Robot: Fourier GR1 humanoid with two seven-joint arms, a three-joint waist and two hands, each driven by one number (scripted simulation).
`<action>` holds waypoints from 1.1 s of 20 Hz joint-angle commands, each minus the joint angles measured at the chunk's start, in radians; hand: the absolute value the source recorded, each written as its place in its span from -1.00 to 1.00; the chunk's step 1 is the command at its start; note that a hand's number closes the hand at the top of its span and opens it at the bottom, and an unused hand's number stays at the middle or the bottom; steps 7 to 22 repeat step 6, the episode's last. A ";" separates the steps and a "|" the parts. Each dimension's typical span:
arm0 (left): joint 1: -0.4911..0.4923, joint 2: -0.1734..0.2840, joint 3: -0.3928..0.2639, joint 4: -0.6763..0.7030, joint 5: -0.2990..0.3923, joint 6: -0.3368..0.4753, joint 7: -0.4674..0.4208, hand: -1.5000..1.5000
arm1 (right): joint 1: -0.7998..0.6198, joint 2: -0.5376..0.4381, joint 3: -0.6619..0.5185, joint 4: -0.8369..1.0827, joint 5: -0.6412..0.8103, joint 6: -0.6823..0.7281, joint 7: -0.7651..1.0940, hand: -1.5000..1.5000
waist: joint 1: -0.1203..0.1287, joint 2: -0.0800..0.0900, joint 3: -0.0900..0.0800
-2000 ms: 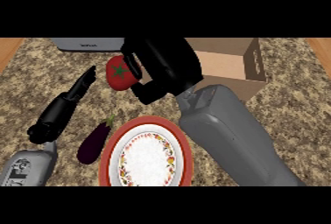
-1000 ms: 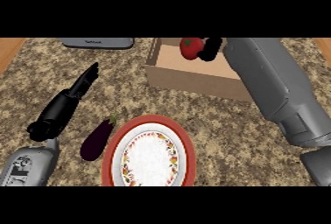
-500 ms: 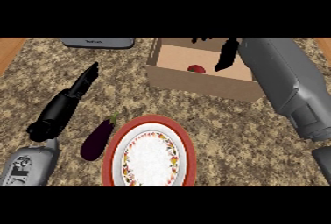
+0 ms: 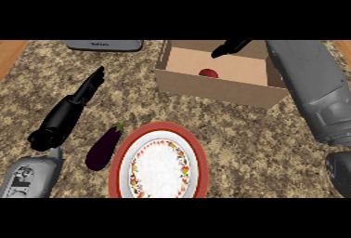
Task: Pick the tomato from the plate and place it in the cardboard box
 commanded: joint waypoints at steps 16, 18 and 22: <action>-0.038 -0.004 -0.005 0.020 0.006 -0.022 -0.003 0.00 | -0.014 -0.149 -0.209 0.106 -0.173 -0.014 0.071 -1.00 | 0.028 0.021 -0.001; -0.038 -0.004 -0.005 0.020 0.006 -0.022 -0.003 0.00 | -0.014 -0.149 -0.209 0.106 -0.173 -0.014 0.071 -1.00 | 0.028 0.021 -0.001; -0.038 -0.004 -0.005 0.020 0.006 -0.022 -0.003 0.00 | -0.014 -0.149 -0.209 0.106 -0.173 -0.014 0.071 -1.00 | 0.028 0.021 -0.001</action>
